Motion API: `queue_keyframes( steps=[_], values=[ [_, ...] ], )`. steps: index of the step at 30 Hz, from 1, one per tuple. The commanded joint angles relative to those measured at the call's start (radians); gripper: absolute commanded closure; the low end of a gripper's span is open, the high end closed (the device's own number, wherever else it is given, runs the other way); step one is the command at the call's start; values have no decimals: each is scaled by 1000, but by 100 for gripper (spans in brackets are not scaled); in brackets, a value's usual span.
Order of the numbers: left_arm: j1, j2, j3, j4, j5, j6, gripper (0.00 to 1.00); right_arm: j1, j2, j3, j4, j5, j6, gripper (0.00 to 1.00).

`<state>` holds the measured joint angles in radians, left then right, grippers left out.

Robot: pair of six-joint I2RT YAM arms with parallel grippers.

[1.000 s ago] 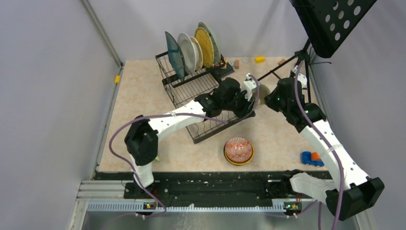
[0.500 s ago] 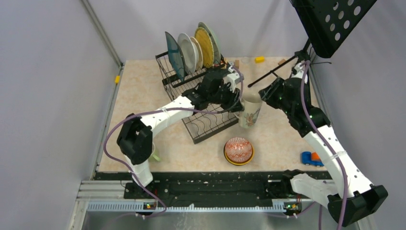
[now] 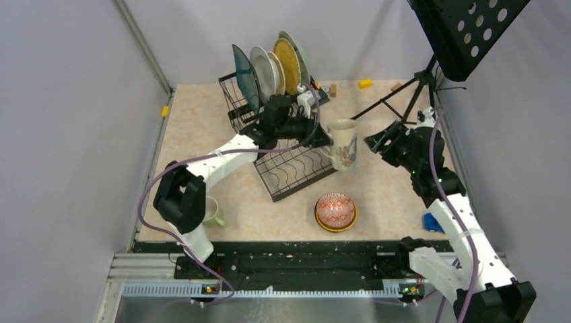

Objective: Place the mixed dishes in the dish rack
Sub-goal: Pick up the cup at the center of the board, then turn the cup upside down in the dish rack.

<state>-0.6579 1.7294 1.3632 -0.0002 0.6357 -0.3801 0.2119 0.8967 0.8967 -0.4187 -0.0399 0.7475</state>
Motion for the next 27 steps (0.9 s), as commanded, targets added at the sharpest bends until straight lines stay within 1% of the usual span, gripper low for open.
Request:
queue_keyframes(
  steps=[1, 4, 8, 13, 15, 19, 22, 27],
  values=[
    [56, -110, -7, 324, 83, -175, 100, -12, -86, -132, 248, -217, 44, 36],
    [69, -124, -19, 362, 81, -220, 100, -14, -141, -234, 369, -253, 86, 28],
    [99, -132, -54, 491, 125, -354, 100, -14, -215, -368, 541, -237, 135, 23],
    [107, -143, -51, 538, 158, -407, 100, -14, -238, -553, 878, -255, 219, 19],
    [109, -146, -49, 566, 171, -440, 100, -15, -222, -601, 1001, -270, 255, 15],
    [115, -140, -40, 629, 199, -522, 100, -16, -178, -650, 1198, -296, 266, 11],
    [115, -133, -43, 671, 208, -569, 100, -15, -147, -666, 1319, -303, 242, 10],
    [115, -131, -46, 700, 212, -604, 100, -15, -60, -667, 1503, -346, 234, 10]
  ],
)
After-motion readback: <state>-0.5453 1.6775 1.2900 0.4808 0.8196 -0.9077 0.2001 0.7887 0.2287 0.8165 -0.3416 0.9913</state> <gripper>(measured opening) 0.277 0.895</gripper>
